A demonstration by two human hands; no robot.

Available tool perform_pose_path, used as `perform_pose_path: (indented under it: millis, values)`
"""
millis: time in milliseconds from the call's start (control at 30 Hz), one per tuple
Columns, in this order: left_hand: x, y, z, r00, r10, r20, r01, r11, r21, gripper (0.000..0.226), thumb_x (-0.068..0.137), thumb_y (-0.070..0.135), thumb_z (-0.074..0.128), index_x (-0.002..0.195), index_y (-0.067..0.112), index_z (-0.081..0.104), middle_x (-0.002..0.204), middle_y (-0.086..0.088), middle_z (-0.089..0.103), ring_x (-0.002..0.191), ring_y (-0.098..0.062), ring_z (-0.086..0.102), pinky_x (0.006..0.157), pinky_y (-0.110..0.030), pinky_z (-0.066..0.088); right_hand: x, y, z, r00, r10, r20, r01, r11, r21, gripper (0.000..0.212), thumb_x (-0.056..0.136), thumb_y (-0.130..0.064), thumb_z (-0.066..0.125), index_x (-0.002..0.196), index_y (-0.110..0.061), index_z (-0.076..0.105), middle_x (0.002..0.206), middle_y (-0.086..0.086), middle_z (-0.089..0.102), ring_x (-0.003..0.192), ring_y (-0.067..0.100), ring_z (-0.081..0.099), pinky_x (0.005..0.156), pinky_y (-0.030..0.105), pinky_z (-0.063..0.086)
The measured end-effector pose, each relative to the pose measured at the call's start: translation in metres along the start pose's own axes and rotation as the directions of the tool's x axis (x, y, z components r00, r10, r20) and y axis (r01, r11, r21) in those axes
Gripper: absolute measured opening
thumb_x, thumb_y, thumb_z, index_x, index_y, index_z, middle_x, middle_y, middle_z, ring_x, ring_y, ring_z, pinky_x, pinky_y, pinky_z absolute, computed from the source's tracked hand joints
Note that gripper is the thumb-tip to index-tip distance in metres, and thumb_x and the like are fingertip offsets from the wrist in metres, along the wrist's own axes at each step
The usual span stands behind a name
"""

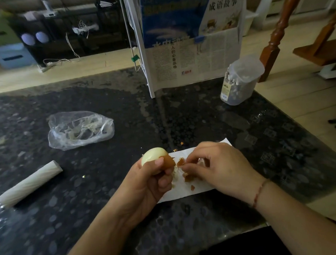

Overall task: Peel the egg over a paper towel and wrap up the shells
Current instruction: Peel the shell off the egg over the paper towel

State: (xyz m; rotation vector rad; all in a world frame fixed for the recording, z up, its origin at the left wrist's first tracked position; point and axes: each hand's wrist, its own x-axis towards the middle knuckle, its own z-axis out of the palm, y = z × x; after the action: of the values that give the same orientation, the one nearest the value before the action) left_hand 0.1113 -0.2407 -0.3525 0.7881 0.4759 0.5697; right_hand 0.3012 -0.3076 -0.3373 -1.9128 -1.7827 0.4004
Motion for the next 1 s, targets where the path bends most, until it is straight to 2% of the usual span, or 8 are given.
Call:
perform_pose_path:
  millis: [67, 133, 200, 333, 433, 667, 867, 1000]
  values:
    - [0.000, -0.001, 0.003, 1.000, -0.002, 0.011, 0.003, 1.000, -0.028, 0.042, 0.060, 0.030, 0.091, 0.088, 0.010, 0.068, 0.072, -0.006, 0.055, 0.053, -0.010, 0.046, 0.051, -0.020, 0.041, 0.000, -0.004, -0.001, 0.992, -0.069, -0.108, 0.061, 0.995, -0.075, 0.030, 0.087, -0.057, 0.050, 0.088, -0.035, 0.071, 0.090, -0.019, 0.063, 0.085, 0.001, 0.056, 0.069, 0.025, 0.047]
    - [0.000, -0.001, 0.006, 1.000, -0.006, 0.030, 0.007, 1.000, -0.031, 0.041, 0.064, 0.029, 0.090, 0.092, 0.008, 0.068, 0.074, -0.006, 0.056, 0.055, -0.009, 0.047, 0.053, -0.019, 0.042, -0.002, -0.012, -0.001, 0.982, -0.095, -0.166, 0.127, 0.973, 0.194, 0.027, 0.089, -0.054, 0.052, 0.088, -0.034, 0.071, 0.087, -0.017, 0.065, 0.080, 0.006, 0.060, 0.067, 0.027, 0.050]
    - [0.000, -0.001, 0.008, 0.999, -0.005, 0.035, 0.005, 1.000, -0.002, 0.042, 0.067, 0.029, 0.088, 0.096, 0.007, 0.068, 0.077, -0.006, 0.059, 0.058, -0.009, 0.049, 0.056, -0.020, 0.043, -0.004, -0.019, 0.002, 0.990, -0.066, -0.128, 0.119, 0.873, 0.473, 0.019, 0.086, -0.048, 0.063, 0.086, -0.031, 0.071, 0.084, -0.012, 0.068, 0.070, 0.013, 0.062, 0.063, 0.029, 0.053]
    - [0.000, 0.000, 0.009, 1.000, -0.002, -0.021, 0.002, 1.000, 0.007, 0.065, 0.064, 0.034, 0.090, 0.112, 0.003, 0.060, 0.081, -0.007, 0.062, 0.062, -0.010, 0.053, 0.060, -0.022, 0.048, -0.001, -0.018, 0.003, 0.999, 0.015, -0.044, 0.016, 0.772, 0.635, 0.012, 0.078, -0.031, 0.077, 0.080, -0.022, 0.070, 0.077, -0.004, 0.069, 0.067, 0.023, 0.063, 0.059, 0.031, 0.057]
    - [-0.001, 0.002, 0.007, 0.995, -0.057, -0.087, 0.045, 0.989, -0.139, 0.060, 0.073, 0.046, 0.076, 0.111, 0.004, 0.059, 0.081, -0.013, 0.060, 0.061, -0.015, 0.054, 0.058, -0.024, 0.050, 0.001, -0.008, -0.007, 0.998, 0.063, 0.020, -0.056, 0.657, 0.752, 0.021, 0.072, -0.032, 0.074, 0.080, -0.014, 0.069, 0.071, 0.000, 0.070, 0.060, 0.009, 0.064, 0.054, 0.016, 0.051]
    - [0.001, 0.005, 0.007, 0.992, -0.077, -0.098, 0.053, 0.973, -0.226, 0.044, 0.083, 0.032, 0.045, 0.110, 0.001, 0.059, 0.080, -0.018, 0.059, 0.060, -0.021, 0.051, 0.056, -0.028, 0.046, 0.003, 0.003, -0.003, 0.994, 0.109, 0.002, -0.102, 0.924, 0.369, 0.011, 0.075, -0.036, 0.077, 0.077, -0.028, 0.069, 0.076, -0.015, 0.070, 0.064, 0.005, 0.064, 0.057, 0.018, 0.053]
    - [0.000, 0.000, 0.005, 0.978, 0.124, -0.166, -0.091, 0.977, 0.190, 0.028, 0.087, 0.036, 0.058, 0.110, 0.022, 0.063, 0.091, -0.013, 0.065, 0.070, -0.023, 0.060, 0.065, -0.032, 0.054, 0.000, 0.004, -0.006, 0.996, 0.088, -0.008, -0.086, 0.989, 0.119, 0.023, 0.073, -0.051, 0.073, 0.091, -0.039, 0.066, 0.075, -0.023, 0.064, 0.062, -0.006, 0.054, 0.057, 0.019, 0.041]
    - [-0.005, 0.000, 0.004, 0.938, 0.342, -0.064, -0.218, 0.722, 0.657, 0.038, 0.078, 0.036, 0.073, 0.112, 0.040, 0.056, 0.111, 0.010, 0.069, 0.099, -0.015, 0.071, 0.081, -0.029, 0.058, 0.001, -0.002, -0.015, 0.979, 0.113, -0.169, -0.045, 0.932, 0.361, 0.026, 0.083, -0.010, 0.065, 0.089, -0.035, 0.071, 0.081, -0.021, 0.069, 0.069, 0.005, 0.064, 0.062, 0.015, 0.051]
